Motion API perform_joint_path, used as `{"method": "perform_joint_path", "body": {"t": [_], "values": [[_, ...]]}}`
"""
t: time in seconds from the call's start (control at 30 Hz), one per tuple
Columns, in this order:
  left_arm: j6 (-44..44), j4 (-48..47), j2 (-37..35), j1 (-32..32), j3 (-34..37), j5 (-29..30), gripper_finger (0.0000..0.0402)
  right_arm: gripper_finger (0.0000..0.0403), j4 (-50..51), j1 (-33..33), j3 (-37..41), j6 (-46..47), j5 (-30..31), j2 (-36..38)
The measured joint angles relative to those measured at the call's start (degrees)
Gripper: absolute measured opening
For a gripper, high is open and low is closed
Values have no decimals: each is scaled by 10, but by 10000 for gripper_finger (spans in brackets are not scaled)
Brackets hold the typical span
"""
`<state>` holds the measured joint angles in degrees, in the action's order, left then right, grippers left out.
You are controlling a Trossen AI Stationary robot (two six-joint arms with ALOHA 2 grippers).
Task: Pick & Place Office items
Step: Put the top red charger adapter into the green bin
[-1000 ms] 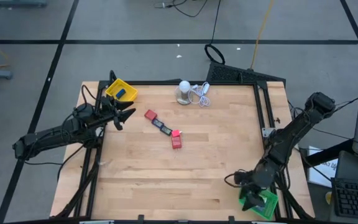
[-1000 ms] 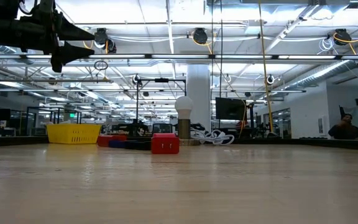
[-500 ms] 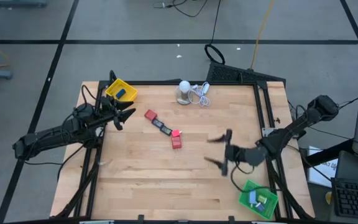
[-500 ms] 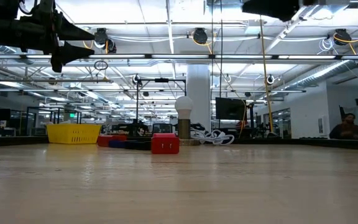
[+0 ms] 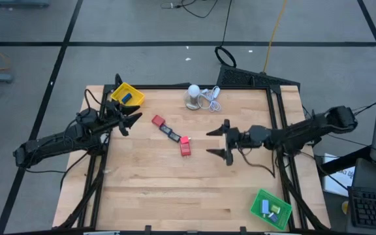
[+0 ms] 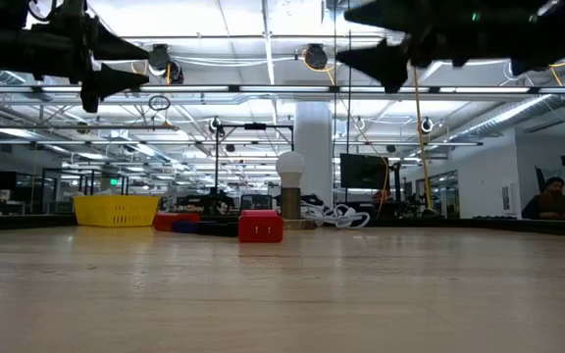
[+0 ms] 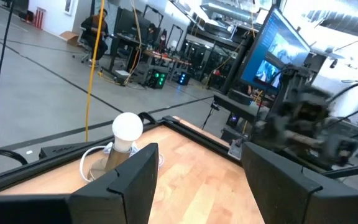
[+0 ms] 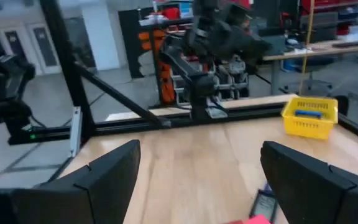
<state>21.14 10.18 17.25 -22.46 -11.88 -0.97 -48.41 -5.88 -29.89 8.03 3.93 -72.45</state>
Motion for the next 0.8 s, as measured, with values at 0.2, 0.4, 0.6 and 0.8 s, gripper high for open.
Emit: {"method": "perform_joint_path", "body": {"t": [0.2,0.4,0.6,0.8], "values": [[13,-8,0,0,0,0,234,318,-9,64,31,27,-10,-37],[86,-18,42,3,0,-47,234,318,-11,86,35,28,-10,-71],[109,-41,169,24,0,-36,234,318,-9,86,35,12,-12,-82],[116,-46,308,17,-11,-35,234,318,-12,86,35,10,-12,-81]]}}
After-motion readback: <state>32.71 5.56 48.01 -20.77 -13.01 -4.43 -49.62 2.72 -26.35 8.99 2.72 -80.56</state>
